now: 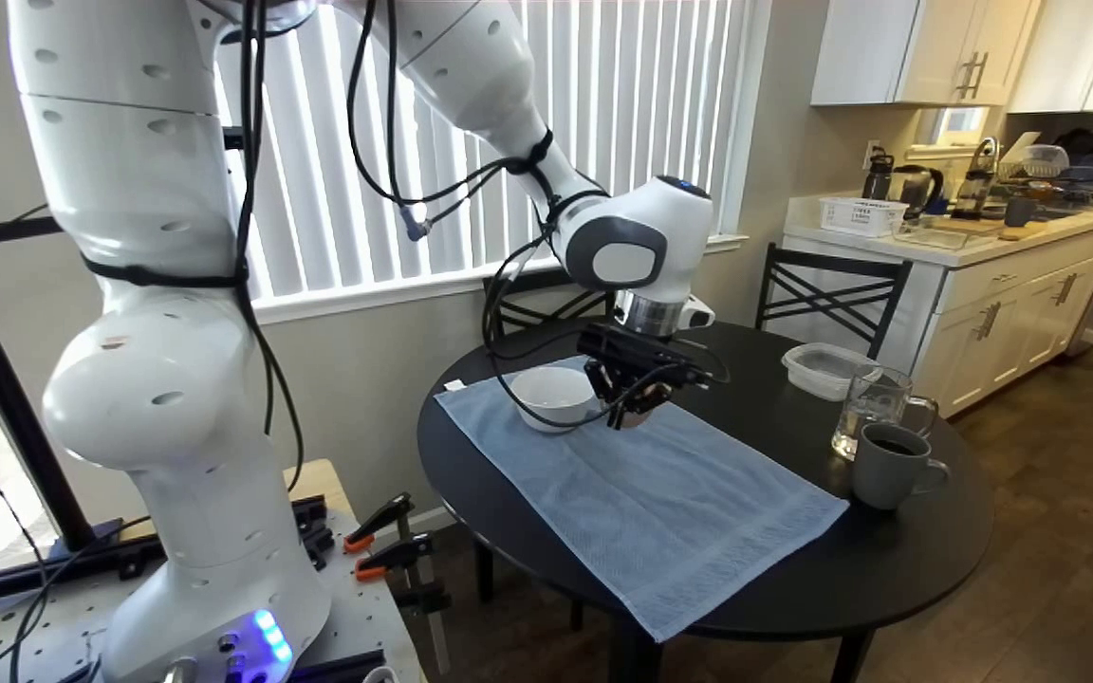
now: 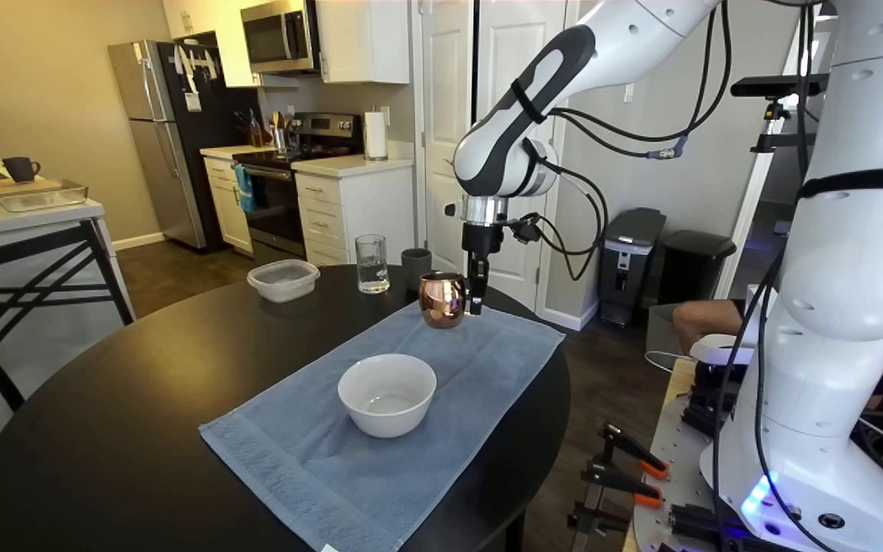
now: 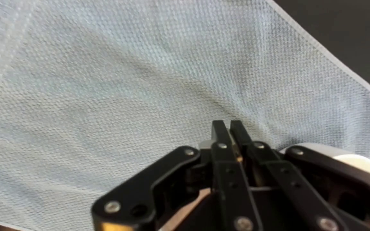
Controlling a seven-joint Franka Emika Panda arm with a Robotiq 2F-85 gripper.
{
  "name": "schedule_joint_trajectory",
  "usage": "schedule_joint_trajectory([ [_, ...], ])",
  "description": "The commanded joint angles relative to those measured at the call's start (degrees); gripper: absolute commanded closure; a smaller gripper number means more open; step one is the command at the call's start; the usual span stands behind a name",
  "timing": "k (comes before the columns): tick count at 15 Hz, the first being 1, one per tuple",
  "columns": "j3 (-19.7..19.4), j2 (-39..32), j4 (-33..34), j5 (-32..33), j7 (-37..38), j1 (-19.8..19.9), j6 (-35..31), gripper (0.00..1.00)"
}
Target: Pour the items in the cup into the bowl
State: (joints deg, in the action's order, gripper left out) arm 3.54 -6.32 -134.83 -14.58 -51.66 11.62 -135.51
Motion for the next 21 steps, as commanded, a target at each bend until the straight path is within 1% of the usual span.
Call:
schedule_joint_trajectory([
  [1,-1.06,1.84,0.71,-9.55,-12.46,-0.86,7.24,0.96],
  [3,-1.82,1.76,1.45,-12.33,-16.41,-1.10,11.72,0.96],
  [7,-3.60,0.99,2.96,-12.90,-19.19,-1.40,18.05,0.96],
  [8,-3.74,0.19,2.54,-11.23,-16.40,-2.23,15.26,0.93],
  [10,-4.21,0.19,2.78,-11.22,-17.08,-2.14,16.57,0.93],
  [21,-4.24,0.18,2.79,-11.23,-17.19,-2.21,16.67,0.93],
])
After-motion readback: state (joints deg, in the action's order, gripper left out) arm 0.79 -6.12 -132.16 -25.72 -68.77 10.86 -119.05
